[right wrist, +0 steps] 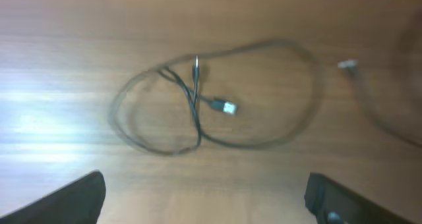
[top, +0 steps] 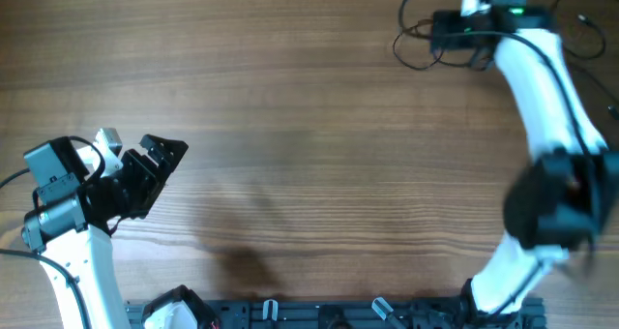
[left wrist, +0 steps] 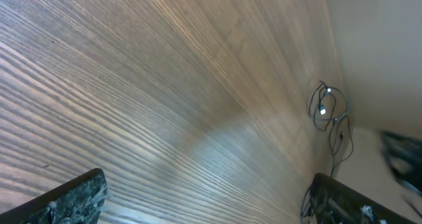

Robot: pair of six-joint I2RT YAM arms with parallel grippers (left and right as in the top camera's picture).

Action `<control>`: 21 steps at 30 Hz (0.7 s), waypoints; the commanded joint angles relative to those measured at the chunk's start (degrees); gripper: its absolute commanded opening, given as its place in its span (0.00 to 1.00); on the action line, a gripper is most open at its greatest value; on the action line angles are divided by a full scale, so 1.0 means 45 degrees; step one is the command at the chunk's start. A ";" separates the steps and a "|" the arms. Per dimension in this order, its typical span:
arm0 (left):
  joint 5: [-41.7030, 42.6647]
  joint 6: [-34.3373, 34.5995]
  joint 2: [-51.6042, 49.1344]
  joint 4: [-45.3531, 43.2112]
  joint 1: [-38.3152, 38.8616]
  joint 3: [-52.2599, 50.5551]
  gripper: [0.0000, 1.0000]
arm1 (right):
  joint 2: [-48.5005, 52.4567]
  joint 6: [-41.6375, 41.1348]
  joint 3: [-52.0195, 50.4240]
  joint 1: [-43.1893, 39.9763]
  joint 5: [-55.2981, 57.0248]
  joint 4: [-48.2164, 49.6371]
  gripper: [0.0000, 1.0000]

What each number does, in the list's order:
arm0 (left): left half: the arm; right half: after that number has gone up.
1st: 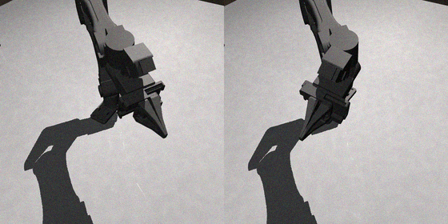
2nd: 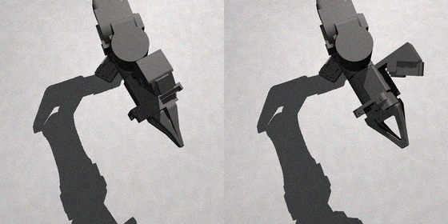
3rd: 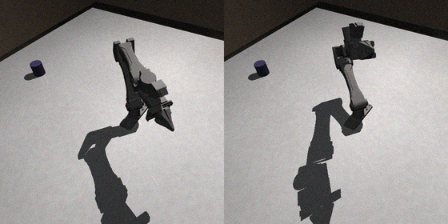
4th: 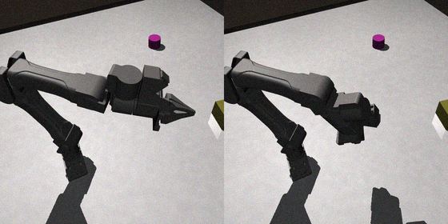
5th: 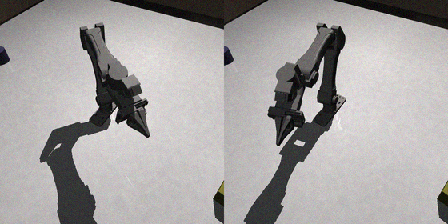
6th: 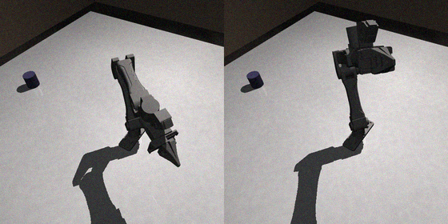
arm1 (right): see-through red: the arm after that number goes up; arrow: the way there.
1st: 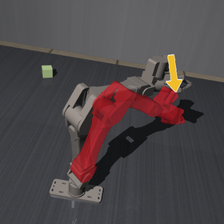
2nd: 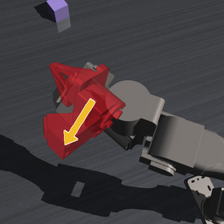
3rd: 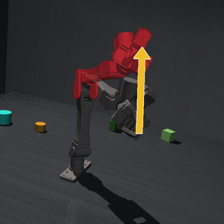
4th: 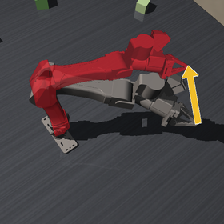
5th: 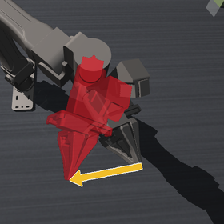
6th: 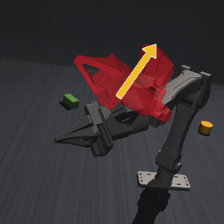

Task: Untangle cables
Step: 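Carry the center cable to the top-right and release it there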

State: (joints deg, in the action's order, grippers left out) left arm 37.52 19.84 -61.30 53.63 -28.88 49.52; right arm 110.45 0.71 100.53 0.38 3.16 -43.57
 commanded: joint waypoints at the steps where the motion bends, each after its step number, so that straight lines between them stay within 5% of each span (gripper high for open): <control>1: -0.0029 0.0063 -0.0049 0.0000 -0.0049 0.0068 1.00 | -0.3279 -0.2035 0.0136 0.0078 0.0102 -0.1389 1.00; 12: -0.0029 0.0063 -0.0049 0.0000 -0.0049 0.0068 1.00 | -0.8461 -0.2948 0.0136 0.0087 -0.1059 -0.6688 1.00; 21: -0.0029 0.0063 -0.0049 0.0000 -0.0049 0.0068 1.00 | -1.1162 -0.4255 0.0107 0.0087 -0.1059 -0.8140 1.00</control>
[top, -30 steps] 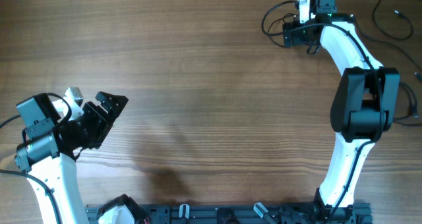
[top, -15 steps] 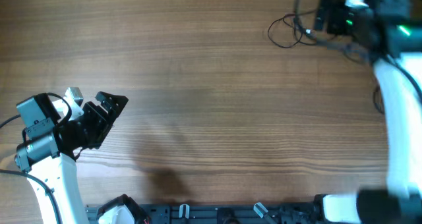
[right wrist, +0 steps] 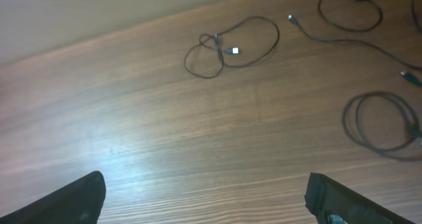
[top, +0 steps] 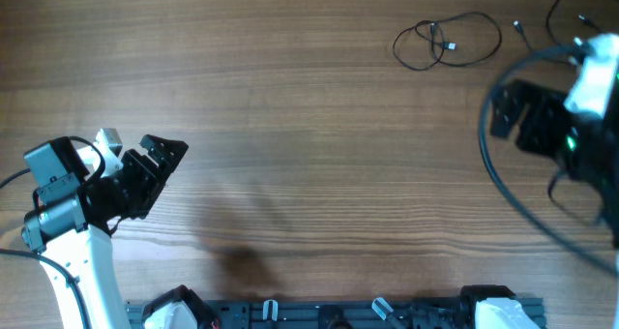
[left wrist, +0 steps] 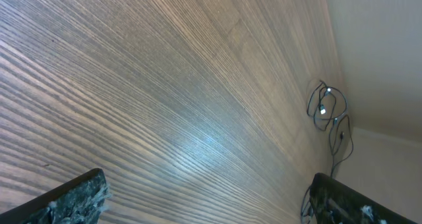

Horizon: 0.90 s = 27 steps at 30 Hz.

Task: Untangle cables

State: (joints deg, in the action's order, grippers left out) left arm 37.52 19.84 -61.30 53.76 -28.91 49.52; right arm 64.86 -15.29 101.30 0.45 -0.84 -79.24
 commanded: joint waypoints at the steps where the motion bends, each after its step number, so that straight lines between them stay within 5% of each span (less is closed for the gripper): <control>1: -0.0029 0.0063 -0.0049 -0.0029 -0.0044 0.0068 1.00 | -0.1394 -0.0699 -0.0126 0.0073 -0.0165 -0.0248 1.00; 11: -0.0029 0.0063 -0.0049 -0.0029 -0.0044 0.0068 1.00 | -0.4809 -0.1996 -0.1783 0.0073 -0.0209 -0.1311 1.00; 15: -0.0029 0.0063 -0.0049 -0.0024 -0.0044 0.0068 1.00 | -0.4974 -0.2365 -0.1787 0.0073 -0.0223 -0.2866 0.99; 27: -0.0029 0.0063 -0.0049 -0.0029 -0.0044 0.0068 1.00 | -0.4964 -0.2249 -0.1812 0.0073 -0.0141 -0.2861 1.00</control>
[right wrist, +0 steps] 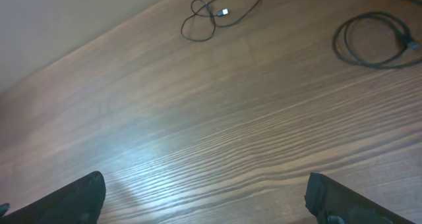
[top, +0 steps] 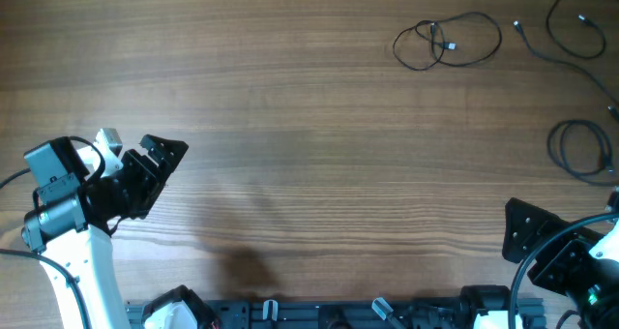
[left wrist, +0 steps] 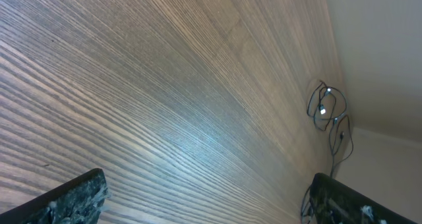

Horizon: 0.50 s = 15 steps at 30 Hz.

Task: Untangle cables

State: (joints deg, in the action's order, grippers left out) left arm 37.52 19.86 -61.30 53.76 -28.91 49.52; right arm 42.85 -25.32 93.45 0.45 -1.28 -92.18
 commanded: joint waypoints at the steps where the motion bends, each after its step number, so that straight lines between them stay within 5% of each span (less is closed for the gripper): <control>1: -0.0029 0.0058 -0.0049 -0.0029 -0.0044 0.0068 1.00 | -0.0073 0.0024 -0.0068 0.0073 -0.0005 0.0015 1.00; 15: -0.0029 0.0058 -0.0049 -0.0024 -0.0044 0.0068 1.00 | -0.0087 -0.0753 -0.2161 0.0073 -0.0121 0.0112 1.00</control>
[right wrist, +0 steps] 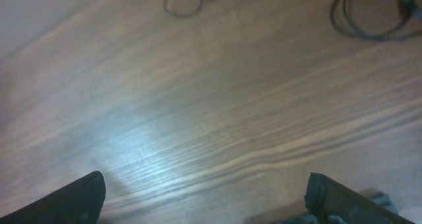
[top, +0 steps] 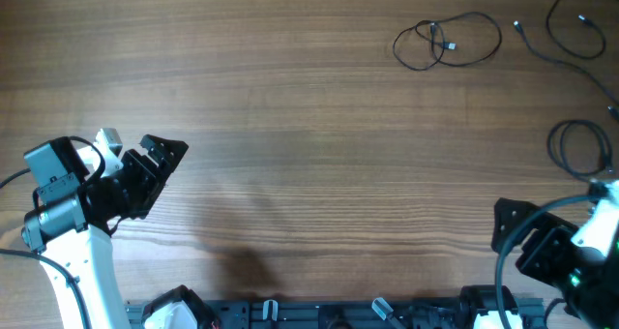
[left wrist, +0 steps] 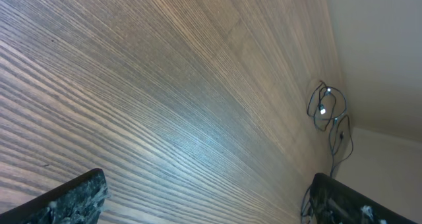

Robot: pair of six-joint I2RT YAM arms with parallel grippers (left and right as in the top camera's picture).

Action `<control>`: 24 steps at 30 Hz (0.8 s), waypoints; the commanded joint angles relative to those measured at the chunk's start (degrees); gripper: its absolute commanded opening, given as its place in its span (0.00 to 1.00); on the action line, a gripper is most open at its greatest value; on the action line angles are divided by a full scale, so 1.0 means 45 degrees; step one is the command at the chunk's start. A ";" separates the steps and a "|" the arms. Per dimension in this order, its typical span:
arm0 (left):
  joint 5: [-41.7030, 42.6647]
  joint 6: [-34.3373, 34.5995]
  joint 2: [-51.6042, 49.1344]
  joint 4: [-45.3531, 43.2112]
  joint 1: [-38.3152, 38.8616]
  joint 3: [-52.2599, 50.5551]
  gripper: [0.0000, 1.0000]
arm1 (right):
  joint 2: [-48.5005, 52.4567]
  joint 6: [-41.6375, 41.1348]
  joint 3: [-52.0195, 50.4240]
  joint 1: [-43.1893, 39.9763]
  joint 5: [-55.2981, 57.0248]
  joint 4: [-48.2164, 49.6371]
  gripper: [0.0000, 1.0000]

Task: Untangle cables

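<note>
A thin black cable lies in a crossed loop [top: 446,40] at the far right of the wooden table, small in the left wrist view [left wrist: 322,108] and cut by the top edge of the right wrist view [right wrist: 182,2]. A second cable [top: 573,24] runs through the far right corner. A coiled cable [top: 580,150] [right wrist: 372,13] sits at the right edge. My left gripper [top: 160,169] [left wrist: 208,204] is open at the near left, holding nothing. Open and holding nothing too, my right gripper [top: 517,240] [right wrist: 204,201] is at the near right corner, well short of the cables.
The table top [top: 309,126] is bare wood between the two arms. A black rail [top: 329,314] with the arm bases runs along the near edge. The far table edge meets a pale wall [left wrist: 382,53].
My right gripper has shifted slightly to the left at the near right corner, and its camera now looks lower at the table. The left arm and the cables have not moved.
My right gripper was open right over the crossed loop at the far right. Then it was back by the right edge, with the loop left lying on the table. Later it stood at the near right corner, where it remains. My left gripper stayed open and still throughout.
</note>
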State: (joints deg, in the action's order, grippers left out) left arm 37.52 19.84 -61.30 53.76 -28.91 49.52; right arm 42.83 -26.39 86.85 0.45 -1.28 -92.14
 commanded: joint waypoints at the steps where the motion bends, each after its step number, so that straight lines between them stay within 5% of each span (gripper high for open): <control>1: -0.0029 0.0063 -0.0049 -0.0029 -0.0044 0.0068 1.00 | -0.0083 -0.0515 -0.0962 0.0073 -0.0121 0.0238 1.00; 24: -0.0029 0.0063 -0.0049 -0.0029 -0.0044 0.0068 1.00 | -0.3473 -0.1525 -0.8034 0.0073 -0.1593 0.4289 1.00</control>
State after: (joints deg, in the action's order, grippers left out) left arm 37.52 19.84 -61.30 53.76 -28.91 49.52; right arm 30.44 -30.46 52.97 0.45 -7.07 -73.21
